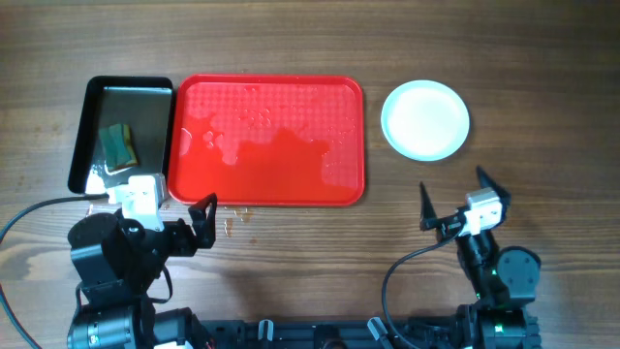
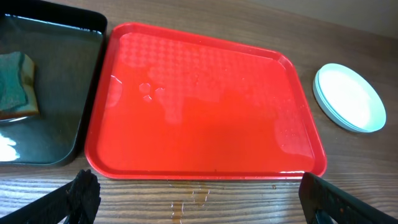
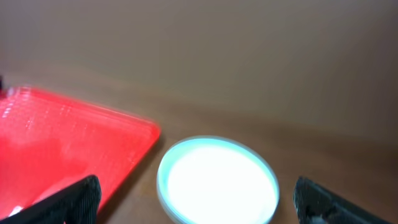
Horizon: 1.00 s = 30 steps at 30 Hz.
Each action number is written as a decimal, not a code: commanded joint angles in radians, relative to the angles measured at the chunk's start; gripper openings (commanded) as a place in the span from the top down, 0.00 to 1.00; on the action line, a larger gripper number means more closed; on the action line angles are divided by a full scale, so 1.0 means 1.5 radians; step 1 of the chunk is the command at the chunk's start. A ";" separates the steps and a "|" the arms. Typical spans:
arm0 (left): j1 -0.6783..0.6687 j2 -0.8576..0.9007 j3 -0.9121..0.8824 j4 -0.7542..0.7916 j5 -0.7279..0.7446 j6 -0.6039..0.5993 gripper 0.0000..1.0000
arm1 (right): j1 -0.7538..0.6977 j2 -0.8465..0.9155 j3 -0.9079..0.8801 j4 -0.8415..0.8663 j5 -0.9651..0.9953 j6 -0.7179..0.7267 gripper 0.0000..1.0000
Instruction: Clean dirty plates on tray and stack at the side
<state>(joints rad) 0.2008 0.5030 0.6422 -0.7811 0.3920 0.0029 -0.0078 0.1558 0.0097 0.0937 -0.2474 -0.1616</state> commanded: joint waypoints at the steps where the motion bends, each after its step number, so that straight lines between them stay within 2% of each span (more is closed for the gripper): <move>1: -0.002 -0.004 -0.004 0.002 0.012 0.008 0.00 | -0.002 -0.045 -0.003 -0.047 -0.048 0.047 0.00; 16: -0.002 -0.004 -0.004 -0.003 -0.007 0.008 0.00 | -0.002 -0.045 -0.003 -0.045 -0.045 0.056 0.00; 19: -0.026 -0.055 -0.029 -0.011 -0.033 0.024 0.00 | -0.002 -0.045 -0.003 -0.045 -0.045 0.056 0.00; 21: -0.050 -0.144 -0.123 0.102 -0.036 0.106 0.00 | -0.002 -0.045 -0.003 -0.045 -0.045 0.056 0.00; 24: -0.058 -0.297 -0.297 0.320 -0.060 0.113 0.00 | -0.002 -0.045 -0.003 -0.045 -0.045 0.056 0.00; 26: -0.058 -0.332 -0.372 0.418 -0.060 0.113 0.00 | -0.002 -0.045 -0.003 -0.045 -0.045 0.056 0.01; 28: -0.068 -0.333 -0.420 0.479 -0.059 0.113 0.00 | -0.002 -0.045 -0.003 -0.045 -0.045 0.056 0.01; 30: -0.074 -0.333 -0.420 0.478 -0.065 0.113 0.00 | -0.002 -0.045 -0.003 -0.045 -0.045 0.056 0.01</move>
<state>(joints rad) 0.1085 0.0185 0.0273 -0.0803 0.3115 0.1535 -0.0078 0.0959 0.0063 0.0223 -0.2958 -0.0902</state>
